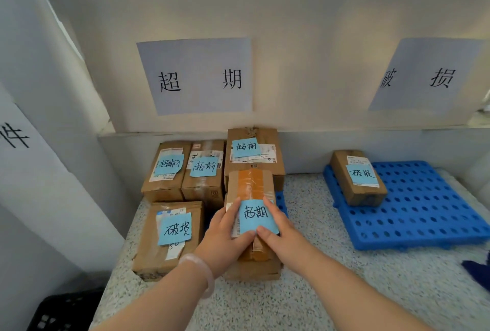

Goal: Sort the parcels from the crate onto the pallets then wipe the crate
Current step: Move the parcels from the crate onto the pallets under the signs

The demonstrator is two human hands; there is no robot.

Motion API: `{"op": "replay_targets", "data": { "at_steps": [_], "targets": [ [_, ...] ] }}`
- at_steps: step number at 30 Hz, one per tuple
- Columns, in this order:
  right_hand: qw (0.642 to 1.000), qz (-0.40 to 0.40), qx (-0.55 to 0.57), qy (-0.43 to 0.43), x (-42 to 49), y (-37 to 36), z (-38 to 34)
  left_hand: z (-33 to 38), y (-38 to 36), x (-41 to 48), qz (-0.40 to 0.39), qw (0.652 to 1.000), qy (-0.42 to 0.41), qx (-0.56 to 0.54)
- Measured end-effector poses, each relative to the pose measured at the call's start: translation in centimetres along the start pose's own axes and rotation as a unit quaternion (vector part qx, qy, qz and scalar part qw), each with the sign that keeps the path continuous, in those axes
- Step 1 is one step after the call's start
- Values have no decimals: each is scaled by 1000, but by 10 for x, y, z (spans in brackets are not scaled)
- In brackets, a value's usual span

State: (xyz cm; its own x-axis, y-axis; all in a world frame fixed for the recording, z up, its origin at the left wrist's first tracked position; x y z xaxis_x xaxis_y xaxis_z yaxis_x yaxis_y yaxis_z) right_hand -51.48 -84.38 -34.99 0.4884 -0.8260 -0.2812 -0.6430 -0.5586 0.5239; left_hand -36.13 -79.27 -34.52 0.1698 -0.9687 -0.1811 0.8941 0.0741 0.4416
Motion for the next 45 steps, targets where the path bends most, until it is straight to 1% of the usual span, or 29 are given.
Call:
{"op": "replay_targets", "data": {
  "at_steps": [4,6,12,17,20,24,26,29,32,35,39,42,45],
  "targets": [
    [1000,-8,-14,-10,4,-1,4,-5,-1,2,19,1000,-19,10],
    [1000,-8,-1,-13,4,-2,4,-7,-1,3,19,999,-22,15],
    [1000,-3,-20,-13,-12,7,-9,0,2,1,9,999,-8,36],
    [994,-7,-110,-8,-40,15,-3,15,8,-7,37,994,23,98],
    [989,12,-148,-1,-56,20,5,30,3,-18,58,980,-5,189],
    [979,46,-195,17,-91,30,12,57,-19,-39,69,952,-94,284],
    [973,65,-218,21,-113,39,16,70,-39,-52,53,940,-127,313],
    [968,91,-232,22,-149,56,31,88,-79,-70,22,931,-158,329],
    [963,105,-246,-3,-197,79,60,111,-127,-89,-8,926,-184,330],
    [957,135,-248,-59,-261,109,97,142,-191,-117,-62,919,-225,316],
    [937,205,-245,-141,-354,149,143,188,-287,-162,-130,888,-299,325],
    [914,251,-253,-196,-426,169,177,216,-358,-203,-187,865,-339,319],
    [892,277,-256,-249,-493,177,213,232,-420,-245,-235,840,-365,325]
  ]
}}
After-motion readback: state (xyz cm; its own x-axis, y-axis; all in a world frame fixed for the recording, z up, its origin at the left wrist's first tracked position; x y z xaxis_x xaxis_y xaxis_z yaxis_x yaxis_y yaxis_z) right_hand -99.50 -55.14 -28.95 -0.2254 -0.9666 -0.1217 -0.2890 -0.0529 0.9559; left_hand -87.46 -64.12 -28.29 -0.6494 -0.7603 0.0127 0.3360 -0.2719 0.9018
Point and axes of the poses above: each hand's wrist, its own x-axis towards the middle knuckle, its own y-axis out of the back of the hand, z = x × y, the point moved 4 cm from there along x, towards the middle knuckle, and after that the axes turned 8 degrees about -x, right-handed, at the moved point
